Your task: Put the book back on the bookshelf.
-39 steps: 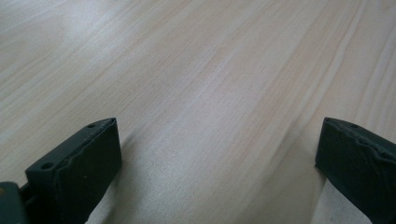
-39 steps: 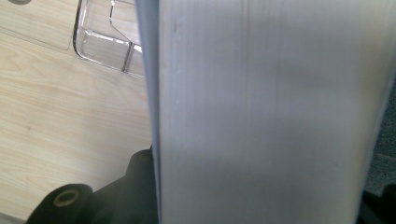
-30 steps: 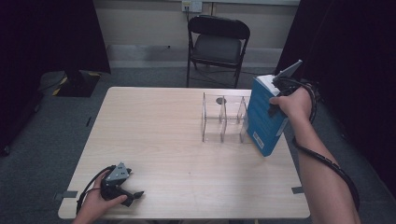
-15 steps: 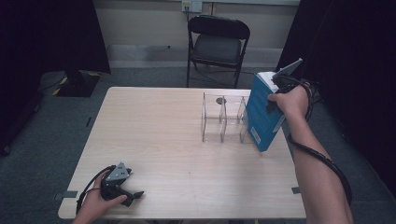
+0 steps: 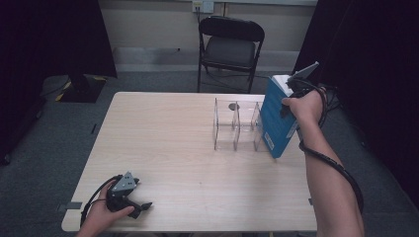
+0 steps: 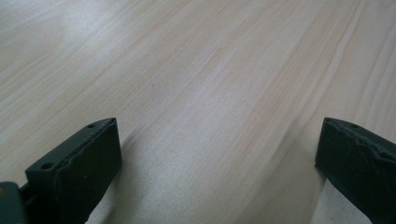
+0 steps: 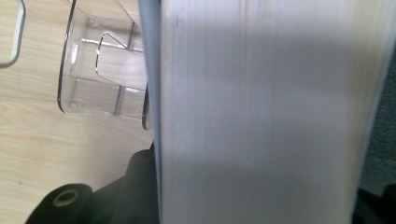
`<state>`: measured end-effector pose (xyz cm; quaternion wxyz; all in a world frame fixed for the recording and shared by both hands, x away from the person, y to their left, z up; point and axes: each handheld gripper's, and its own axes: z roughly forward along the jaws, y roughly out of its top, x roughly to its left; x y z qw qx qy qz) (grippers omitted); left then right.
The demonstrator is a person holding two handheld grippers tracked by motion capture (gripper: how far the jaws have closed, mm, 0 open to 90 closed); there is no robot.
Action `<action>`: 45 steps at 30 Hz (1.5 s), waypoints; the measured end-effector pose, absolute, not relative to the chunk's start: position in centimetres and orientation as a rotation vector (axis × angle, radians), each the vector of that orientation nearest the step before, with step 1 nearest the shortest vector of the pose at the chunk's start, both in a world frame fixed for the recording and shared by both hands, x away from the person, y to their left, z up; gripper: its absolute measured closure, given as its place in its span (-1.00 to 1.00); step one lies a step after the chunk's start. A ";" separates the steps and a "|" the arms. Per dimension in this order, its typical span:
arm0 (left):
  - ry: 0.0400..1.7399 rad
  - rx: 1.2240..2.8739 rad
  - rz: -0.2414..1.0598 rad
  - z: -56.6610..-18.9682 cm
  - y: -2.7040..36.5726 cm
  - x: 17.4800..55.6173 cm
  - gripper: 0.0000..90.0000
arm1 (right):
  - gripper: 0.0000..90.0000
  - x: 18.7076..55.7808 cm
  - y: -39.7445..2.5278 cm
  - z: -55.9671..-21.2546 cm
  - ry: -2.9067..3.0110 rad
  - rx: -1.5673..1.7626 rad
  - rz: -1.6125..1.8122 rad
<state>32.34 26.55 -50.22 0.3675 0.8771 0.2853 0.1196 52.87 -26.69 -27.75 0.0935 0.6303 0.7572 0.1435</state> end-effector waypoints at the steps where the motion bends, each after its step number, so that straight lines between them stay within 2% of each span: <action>1: 0.733 2.253 0.307 -50.2 26.5 32.3 -1.00 | 0.37 52.9 -26.6 -27.9 2.244 1.870 0.430; 34: 0.731 2.255 0.306 -50.2 26.6 32.3 -1.00 | 0.32 53.0 -25.9 -29.3 2.228 1.828 0.460; 45: 0.727 2.263 0.309 -50.2 26.6 32.5 -1.00 | 0.22 53.1 -26.2 -29.3 2.240 1.849 0.473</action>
